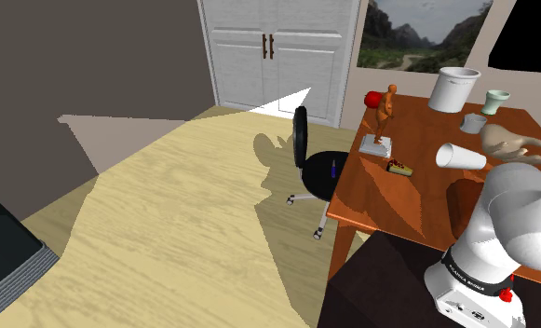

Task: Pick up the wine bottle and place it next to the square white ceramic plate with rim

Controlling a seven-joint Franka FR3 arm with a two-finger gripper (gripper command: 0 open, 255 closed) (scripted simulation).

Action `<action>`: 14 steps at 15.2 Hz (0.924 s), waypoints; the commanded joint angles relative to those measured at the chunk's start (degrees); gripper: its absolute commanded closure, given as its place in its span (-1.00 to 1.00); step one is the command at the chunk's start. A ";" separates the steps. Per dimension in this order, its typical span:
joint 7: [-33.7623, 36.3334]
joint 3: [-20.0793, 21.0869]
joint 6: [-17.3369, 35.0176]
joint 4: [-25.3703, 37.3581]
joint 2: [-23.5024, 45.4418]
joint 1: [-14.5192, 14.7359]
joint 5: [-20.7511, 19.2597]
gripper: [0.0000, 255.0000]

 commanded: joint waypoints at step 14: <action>-3.49 -9.06 3.70 6.24 -9.76 8.19 -7.52 1.00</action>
